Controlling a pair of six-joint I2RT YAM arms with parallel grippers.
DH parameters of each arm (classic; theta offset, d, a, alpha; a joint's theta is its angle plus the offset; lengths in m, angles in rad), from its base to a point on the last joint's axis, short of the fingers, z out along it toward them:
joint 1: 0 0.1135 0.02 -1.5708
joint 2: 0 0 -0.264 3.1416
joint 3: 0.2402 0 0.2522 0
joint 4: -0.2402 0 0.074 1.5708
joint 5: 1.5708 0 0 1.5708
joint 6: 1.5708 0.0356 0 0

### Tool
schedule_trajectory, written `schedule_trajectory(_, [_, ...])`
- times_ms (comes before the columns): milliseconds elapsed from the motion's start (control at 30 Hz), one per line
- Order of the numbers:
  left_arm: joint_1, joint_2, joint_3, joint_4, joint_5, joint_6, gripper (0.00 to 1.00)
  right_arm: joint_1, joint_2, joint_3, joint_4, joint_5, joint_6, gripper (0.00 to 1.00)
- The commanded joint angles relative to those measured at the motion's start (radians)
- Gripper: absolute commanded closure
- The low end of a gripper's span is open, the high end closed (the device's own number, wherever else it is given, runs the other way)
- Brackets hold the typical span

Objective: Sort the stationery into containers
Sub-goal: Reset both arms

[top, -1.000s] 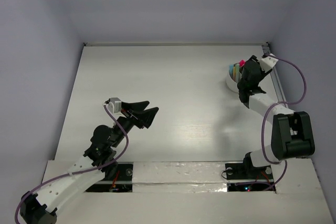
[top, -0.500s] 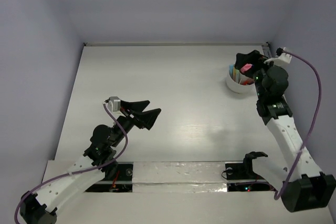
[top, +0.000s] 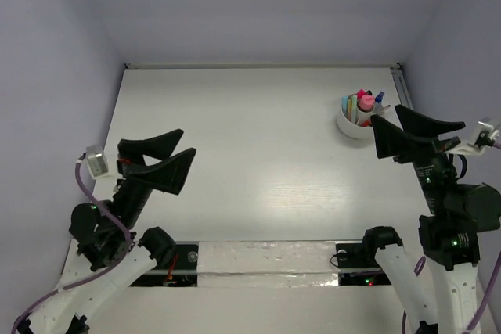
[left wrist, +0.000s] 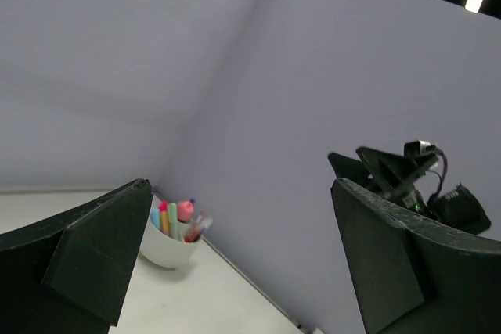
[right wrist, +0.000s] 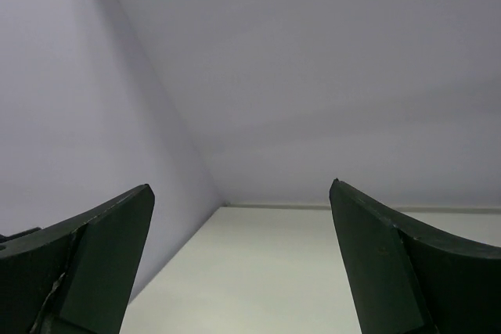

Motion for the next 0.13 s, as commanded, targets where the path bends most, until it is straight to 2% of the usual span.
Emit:
schedule_trajectory(0, [0.001, -0.011, 0.051, -0.149, -0.114, 0.089, 0.01, 0.004, 0.033, -0.049, -0.077, -0.029, 0.024, 0.00])
schedule_trajectory(100, [0.001, -0.001, 0.051, -0.223, -0.172, 0.098, 0.01, 0.004, 0.044, -0.091, -0.048, -0.066, 0.045, 0.00])
